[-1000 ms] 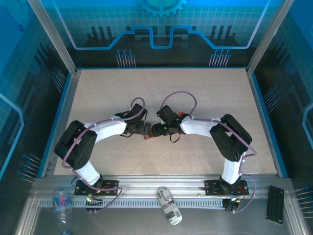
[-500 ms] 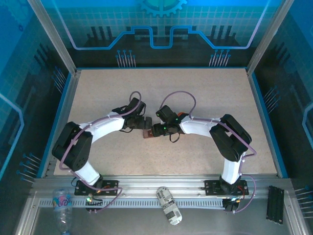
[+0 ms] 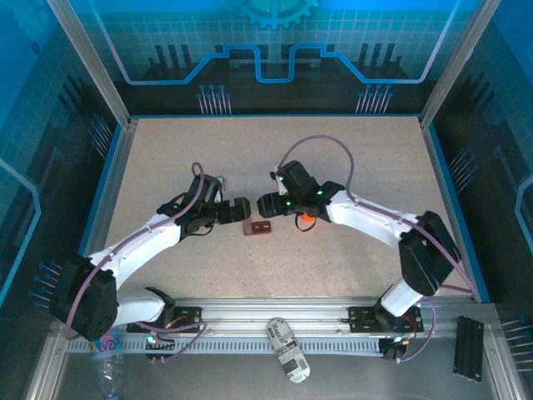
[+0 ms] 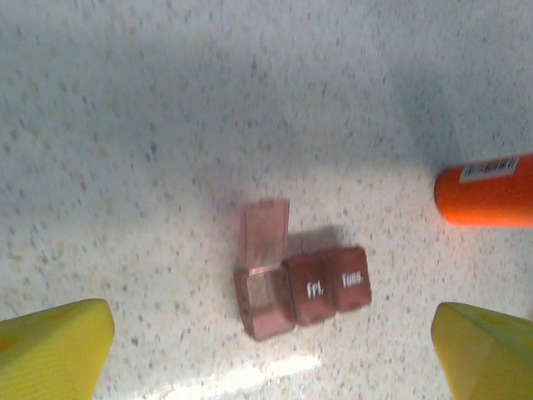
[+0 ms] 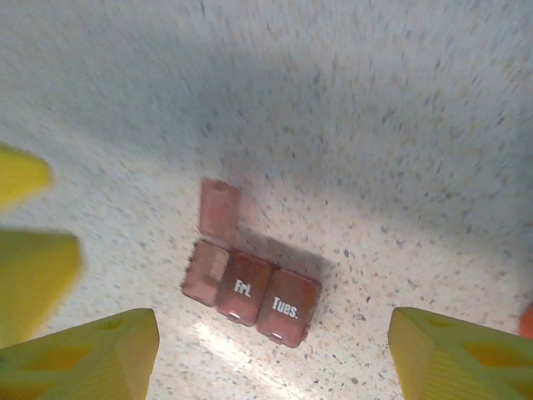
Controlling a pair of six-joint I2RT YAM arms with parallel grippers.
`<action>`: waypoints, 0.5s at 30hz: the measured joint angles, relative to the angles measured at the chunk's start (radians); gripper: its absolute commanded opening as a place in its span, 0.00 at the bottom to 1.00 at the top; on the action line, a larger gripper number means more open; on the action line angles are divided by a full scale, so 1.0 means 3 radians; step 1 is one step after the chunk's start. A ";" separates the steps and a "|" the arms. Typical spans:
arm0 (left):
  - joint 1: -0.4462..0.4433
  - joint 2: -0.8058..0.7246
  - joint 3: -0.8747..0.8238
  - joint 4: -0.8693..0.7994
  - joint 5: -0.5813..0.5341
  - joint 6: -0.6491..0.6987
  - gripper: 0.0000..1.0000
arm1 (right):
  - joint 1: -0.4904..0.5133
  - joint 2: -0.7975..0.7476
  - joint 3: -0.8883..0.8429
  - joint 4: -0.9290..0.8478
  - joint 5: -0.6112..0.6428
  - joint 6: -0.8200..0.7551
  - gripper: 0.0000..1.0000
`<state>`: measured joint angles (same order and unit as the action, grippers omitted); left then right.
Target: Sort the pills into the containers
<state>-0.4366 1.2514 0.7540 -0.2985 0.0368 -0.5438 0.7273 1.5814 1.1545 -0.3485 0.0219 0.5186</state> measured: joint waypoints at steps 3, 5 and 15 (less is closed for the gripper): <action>0.0000 -0.0039 -0.0174 0.0111 0.0146 -0.0056 0.99 | -0.0128 -0.0192 0.0000 -0.0048 -0.0015 -0.0020 0.82; 0.0000 -0.0031 -0.0264 0.0220 0.0254 -0.0120 0.99 | -0.0228 -0.0285 -0.0001 -0.0100 -0.0011 -0.0056 0.87; -0.0104 0.0357 -0.0393 0.0805 0.0505 -0.0294 0.99 | -0.0741 -0.0767 -0.0408 -0.0137 -0.0041 -0.0182 1.00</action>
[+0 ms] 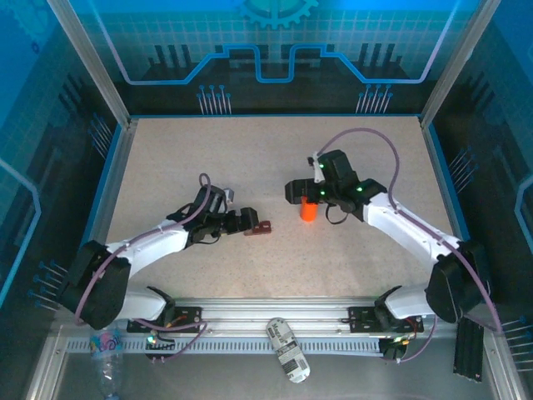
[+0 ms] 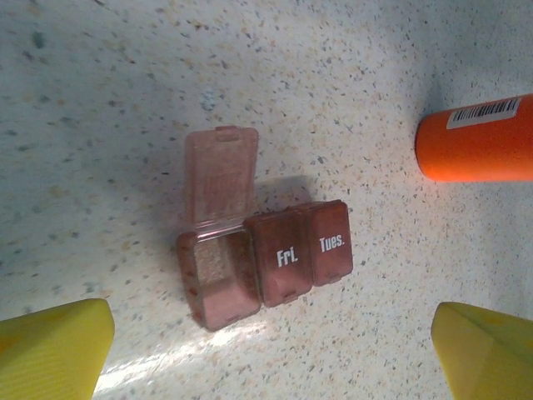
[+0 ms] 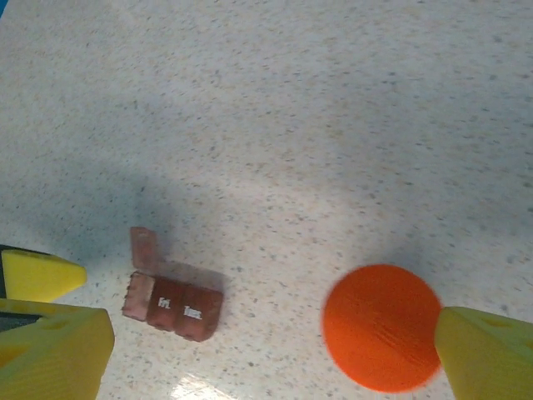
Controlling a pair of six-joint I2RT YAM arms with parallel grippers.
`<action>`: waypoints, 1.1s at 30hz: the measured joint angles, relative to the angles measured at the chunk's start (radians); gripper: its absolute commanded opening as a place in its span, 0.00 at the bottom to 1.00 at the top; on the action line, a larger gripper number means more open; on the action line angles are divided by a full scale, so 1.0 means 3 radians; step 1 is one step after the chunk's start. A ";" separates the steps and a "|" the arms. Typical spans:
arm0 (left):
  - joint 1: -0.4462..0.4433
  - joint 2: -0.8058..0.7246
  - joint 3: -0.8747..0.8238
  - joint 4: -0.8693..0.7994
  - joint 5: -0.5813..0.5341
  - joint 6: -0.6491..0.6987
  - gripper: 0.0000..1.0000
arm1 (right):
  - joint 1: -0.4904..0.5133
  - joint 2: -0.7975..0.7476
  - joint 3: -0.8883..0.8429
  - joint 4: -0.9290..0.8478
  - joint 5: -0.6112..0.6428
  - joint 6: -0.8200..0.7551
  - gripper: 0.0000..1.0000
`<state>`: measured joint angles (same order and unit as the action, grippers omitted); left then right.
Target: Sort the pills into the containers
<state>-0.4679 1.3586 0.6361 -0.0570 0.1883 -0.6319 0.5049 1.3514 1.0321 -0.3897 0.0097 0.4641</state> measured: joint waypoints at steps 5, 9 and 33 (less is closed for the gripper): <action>-0.0118 0.0220 0.0000 0.0182 0.0003 -0.0070 0.99 | -0.0422 -0.0209 -0.0278 0.0062 -0.0206 0.0188 1.00; -0.0214 0.0351 0.0000 0.0290 0.0001 -0.0085 0.99 | -0.0570 -0.0209 -0.0298 0.0034 -0.0234 0.0237 1.00; -0.0459 0.0716 0.0215 0.0381 -0.0126 -0.0196 0.99 | -0.0423 0.0037 -0.0468 0.0046 -0.0313 0.0003 0.91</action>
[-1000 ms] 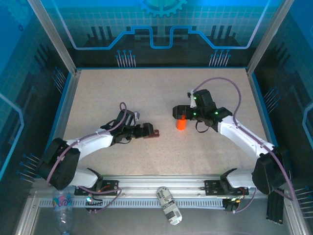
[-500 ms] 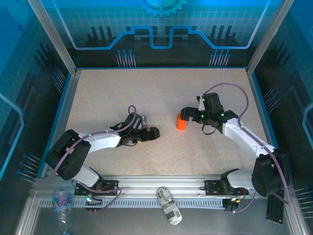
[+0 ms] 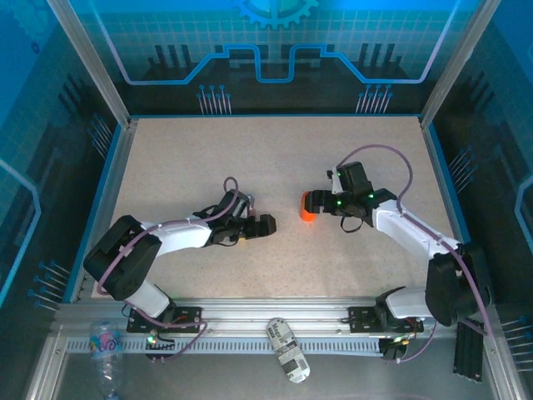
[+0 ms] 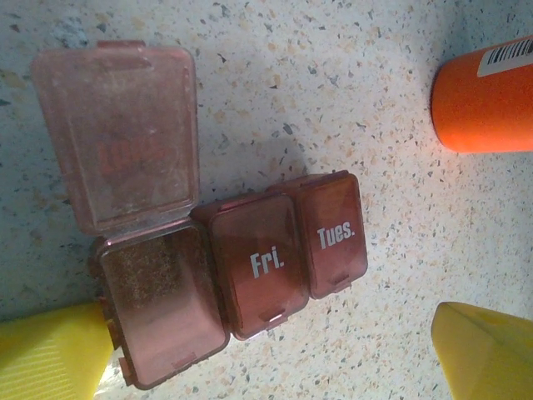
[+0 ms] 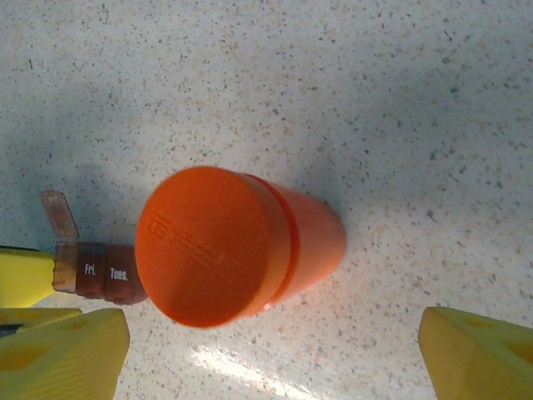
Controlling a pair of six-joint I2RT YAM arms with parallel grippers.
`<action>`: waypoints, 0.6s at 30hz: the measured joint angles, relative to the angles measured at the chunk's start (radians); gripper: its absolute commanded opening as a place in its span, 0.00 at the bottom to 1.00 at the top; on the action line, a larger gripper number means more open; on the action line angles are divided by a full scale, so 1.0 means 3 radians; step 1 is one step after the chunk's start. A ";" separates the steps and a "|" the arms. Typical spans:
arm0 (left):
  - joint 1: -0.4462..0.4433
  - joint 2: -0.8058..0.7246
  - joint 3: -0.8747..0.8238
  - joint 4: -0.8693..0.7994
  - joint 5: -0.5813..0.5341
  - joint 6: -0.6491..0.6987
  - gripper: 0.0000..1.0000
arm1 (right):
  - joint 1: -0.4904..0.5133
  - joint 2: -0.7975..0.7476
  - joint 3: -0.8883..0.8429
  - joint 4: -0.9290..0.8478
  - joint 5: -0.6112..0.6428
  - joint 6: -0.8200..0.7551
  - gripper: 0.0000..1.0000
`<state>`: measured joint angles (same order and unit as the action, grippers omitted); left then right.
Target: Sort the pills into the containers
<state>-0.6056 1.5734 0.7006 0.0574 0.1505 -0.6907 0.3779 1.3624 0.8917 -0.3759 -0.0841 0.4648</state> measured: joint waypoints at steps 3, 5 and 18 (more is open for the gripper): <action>-0.0020 0.0028 0.0028 -0.0001 -0.0029 -0.0015 0.99 | 0.0074 0.0137 0.0137 -0.0006 0.0062 -0.0062 0.91; -0.0032 0.0048 0.0052 -0.0005 -0.0052 -0.0038 0.99 | 0.0114 0.0216 0.0219 -0.0019 0.0106 -0.0098 0.91; -0.0156 0.0225 0.0256 -0.0042 -0.0163 -0.0060 0.99 | 0.0225 0.0586 0.0389 -0.0098 0.0270 -0.0234 0.81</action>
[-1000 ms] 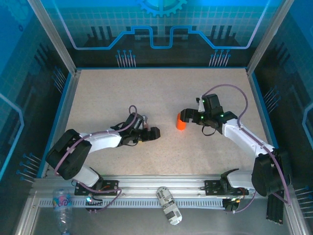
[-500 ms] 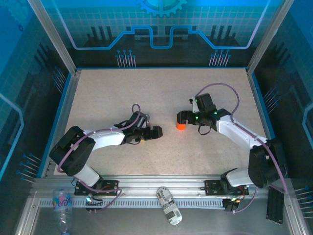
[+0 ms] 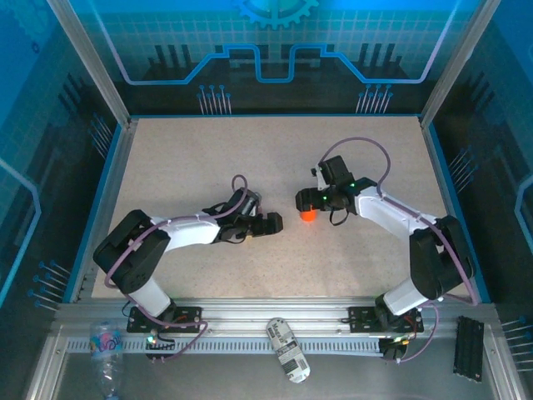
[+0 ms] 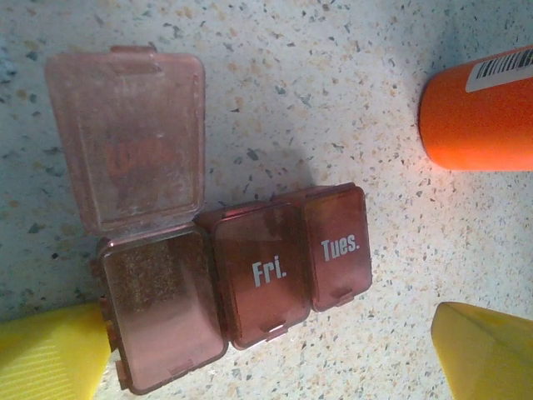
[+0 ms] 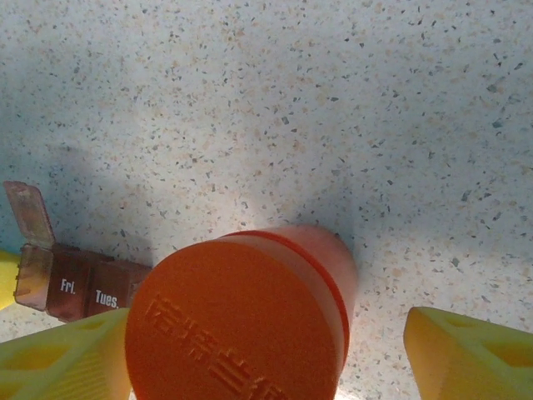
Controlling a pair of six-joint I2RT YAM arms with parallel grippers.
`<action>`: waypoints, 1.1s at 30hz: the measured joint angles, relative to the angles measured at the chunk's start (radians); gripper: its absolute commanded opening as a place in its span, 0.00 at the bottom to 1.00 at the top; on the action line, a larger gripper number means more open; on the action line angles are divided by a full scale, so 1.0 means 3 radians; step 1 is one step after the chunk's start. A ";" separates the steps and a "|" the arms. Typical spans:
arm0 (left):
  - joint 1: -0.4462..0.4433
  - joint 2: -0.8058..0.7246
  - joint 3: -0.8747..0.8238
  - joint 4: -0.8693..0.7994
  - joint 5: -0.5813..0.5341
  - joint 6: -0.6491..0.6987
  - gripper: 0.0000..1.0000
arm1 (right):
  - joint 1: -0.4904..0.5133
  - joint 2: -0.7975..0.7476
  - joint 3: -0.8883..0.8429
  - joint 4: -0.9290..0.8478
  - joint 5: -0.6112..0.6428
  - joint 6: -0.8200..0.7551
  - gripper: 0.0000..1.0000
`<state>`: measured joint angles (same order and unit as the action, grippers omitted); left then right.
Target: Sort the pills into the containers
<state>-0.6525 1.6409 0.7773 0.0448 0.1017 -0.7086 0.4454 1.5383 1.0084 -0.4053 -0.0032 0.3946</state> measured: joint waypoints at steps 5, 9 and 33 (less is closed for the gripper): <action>-0.0032 0.0020 0.0001 0.0057 -0.0010 0.0000 0.99 | 0.0027 0.0072 0.0004 -0.0022 0.0017 -0.0014 0.78; -0.0042 0.0041 0.0001 0.0107 -0.0011 -0.0003 0.99 | 0.0042 0.0116 0.0005 -0.0020 0.0058 -0.0015 0.75; -0.0128 0.0069 0.0037 0.0164 0.0042 -0.0024 0.99 | 0.0042 0.0187 0.0056 -0.0023 0.0153 -0.0048 0.36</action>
<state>-0.6910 1.6615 0.7883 0.0940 0.1143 -0.7158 0.4580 1.5944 1.0252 -0.4122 0.0425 0.3801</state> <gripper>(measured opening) 0.990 0.529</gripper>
